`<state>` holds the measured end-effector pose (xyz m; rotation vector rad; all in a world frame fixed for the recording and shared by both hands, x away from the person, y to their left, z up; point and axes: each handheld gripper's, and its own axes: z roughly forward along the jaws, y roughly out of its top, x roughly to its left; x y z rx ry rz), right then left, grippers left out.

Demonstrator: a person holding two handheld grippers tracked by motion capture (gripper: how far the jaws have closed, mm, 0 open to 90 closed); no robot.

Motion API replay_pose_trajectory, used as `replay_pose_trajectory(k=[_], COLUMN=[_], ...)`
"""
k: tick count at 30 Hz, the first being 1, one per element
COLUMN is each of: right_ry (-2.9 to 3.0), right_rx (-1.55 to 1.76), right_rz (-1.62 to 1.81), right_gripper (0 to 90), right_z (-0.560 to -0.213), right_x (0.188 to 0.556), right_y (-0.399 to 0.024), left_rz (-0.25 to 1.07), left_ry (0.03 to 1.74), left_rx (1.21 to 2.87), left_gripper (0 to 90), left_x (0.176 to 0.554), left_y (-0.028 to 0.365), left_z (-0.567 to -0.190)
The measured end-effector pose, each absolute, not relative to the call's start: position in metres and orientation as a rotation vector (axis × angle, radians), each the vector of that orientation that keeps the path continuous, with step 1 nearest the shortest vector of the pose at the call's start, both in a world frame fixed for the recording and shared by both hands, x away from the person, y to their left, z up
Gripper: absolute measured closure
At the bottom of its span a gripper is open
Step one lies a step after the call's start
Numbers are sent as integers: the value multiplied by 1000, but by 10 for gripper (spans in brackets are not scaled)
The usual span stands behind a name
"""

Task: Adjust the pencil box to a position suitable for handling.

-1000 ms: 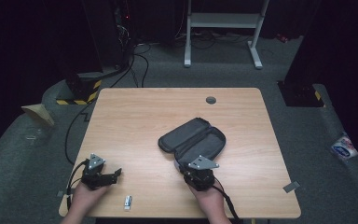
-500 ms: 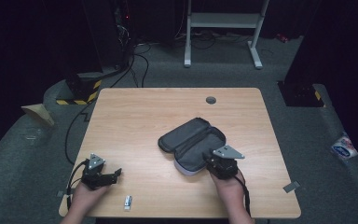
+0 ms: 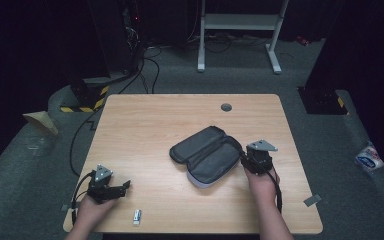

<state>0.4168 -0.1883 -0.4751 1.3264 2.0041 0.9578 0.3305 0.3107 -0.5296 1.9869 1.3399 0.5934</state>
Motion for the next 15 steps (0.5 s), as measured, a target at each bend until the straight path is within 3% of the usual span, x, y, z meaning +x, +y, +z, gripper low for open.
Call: replay_pose_trajectory(k=[7, 15], right_ry=[2023, 2050], right_rx=[1355, 1372], right_rz=[908, 862], right_gripper=[729, 804], right_z=[-481, -488], right_x=[441, 444], right_y=[-180, -182], left_rz=[594, 596], left_ry=[1339, 1334], left_rx=[1987, 1993], left_gripper=[152, 153], left_x=[331, 330], left_y=[311, 311], left_z=[-530, -529])
